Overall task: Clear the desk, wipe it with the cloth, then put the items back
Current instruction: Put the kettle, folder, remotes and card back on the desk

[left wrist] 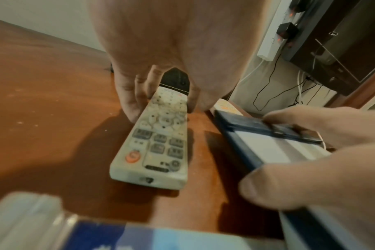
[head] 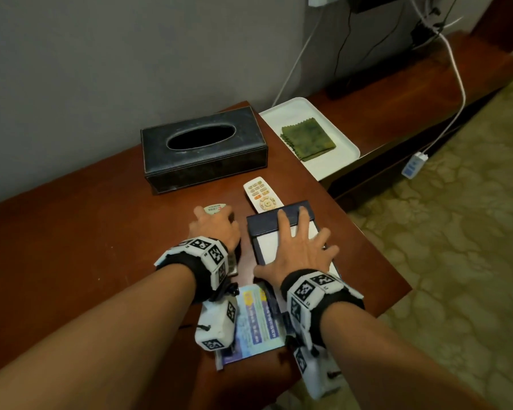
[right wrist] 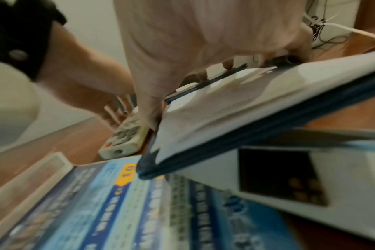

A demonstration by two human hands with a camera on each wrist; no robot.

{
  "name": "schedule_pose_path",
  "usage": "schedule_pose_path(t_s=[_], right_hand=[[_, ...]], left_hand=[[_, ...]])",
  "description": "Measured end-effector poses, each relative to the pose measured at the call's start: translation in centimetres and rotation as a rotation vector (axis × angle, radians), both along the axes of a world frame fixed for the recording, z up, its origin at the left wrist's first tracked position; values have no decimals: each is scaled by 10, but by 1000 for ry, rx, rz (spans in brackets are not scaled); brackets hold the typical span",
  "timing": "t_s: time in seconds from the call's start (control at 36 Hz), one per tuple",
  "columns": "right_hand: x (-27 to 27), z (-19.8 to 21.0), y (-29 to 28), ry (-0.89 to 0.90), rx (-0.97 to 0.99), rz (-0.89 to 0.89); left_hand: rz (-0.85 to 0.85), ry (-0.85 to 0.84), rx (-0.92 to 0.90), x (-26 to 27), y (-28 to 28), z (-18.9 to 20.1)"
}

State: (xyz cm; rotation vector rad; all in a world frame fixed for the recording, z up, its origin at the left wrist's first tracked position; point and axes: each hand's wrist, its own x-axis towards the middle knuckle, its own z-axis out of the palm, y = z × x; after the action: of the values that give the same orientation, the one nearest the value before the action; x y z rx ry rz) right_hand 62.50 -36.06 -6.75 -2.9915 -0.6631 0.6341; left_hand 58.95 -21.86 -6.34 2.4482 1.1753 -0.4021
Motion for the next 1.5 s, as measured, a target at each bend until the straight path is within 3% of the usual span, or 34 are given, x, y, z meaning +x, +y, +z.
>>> schedule_pose_path(t_s=[0.14,0.42,0.64,0.94,1.22,1.5], right_hand=[[10,11,-2,-79,21,-16],[-12,36,49,-30,80,62],[-101,63,165,-9,139,323],[-237,69,298,52,146,496],[-307,55,391,82,118,478],[-326,27,421,103,34,452]], left_hand=[[23,27,5,-17,3,-1],[104,-43,31,-58,38,27],[436,-82,64,-189,141,64],[589,-88,134,-339,265,80],[590,-38,124,-400,365,64],[575,2,52,-414,408,27]])
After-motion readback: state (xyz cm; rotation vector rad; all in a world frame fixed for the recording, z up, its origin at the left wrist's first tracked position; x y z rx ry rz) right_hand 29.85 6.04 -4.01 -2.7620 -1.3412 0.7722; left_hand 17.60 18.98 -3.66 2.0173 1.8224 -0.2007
